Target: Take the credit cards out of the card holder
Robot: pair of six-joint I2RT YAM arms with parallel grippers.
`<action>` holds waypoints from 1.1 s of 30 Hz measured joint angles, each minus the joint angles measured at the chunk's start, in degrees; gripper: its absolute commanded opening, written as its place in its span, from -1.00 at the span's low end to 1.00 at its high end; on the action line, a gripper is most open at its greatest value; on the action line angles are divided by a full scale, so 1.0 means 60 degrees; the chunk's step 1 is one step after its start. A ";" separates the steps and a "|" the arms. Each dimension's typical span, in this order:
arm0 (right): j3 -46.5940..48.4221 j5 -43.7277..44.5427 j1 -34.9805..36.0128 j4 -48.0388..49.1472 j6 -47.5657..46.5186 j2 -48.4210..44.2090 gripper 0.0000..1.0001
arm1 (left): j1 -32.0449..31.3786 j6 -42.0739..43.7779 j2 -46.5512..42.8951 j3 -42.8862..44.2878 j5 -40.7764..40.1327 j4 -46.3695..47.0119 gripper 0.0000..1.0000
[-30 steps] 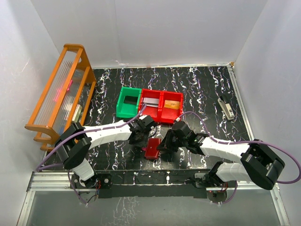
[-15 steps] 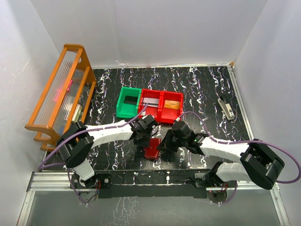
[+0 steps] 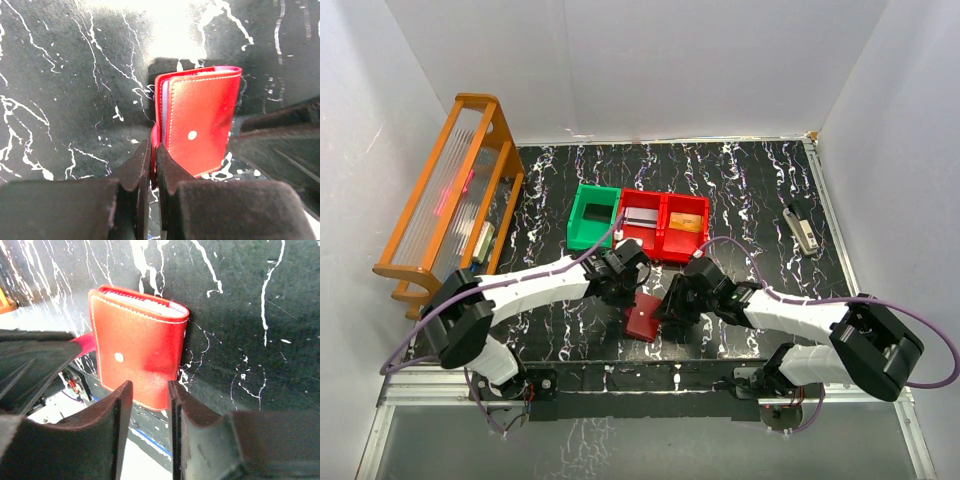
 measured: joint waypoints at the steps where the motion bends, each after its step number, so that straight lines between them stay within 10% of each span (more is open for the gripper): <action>1: 0.0062 0.0022 -0.0011 -0.0138 -0.0058 0.0004 -0.13 | 0.0000 -0.0036 -0.0208 0.0000 -0.0018 -0.0047 -1.00; 18: 0.1173 0.0270 -0.0073 -0.1596 -0.0761 -0.0463 0.21 | 0.0000 -0.0397 -0.1942 0.0000 0.0273 -0.0135 -1.00; 33: 0.0892 0.0532 -0.0091 -0.1803 -0.0729 -0.0178 0.00 | 0.0000 -0.0423 -0.1945 0.0004 0.0594 0.0033 -1.00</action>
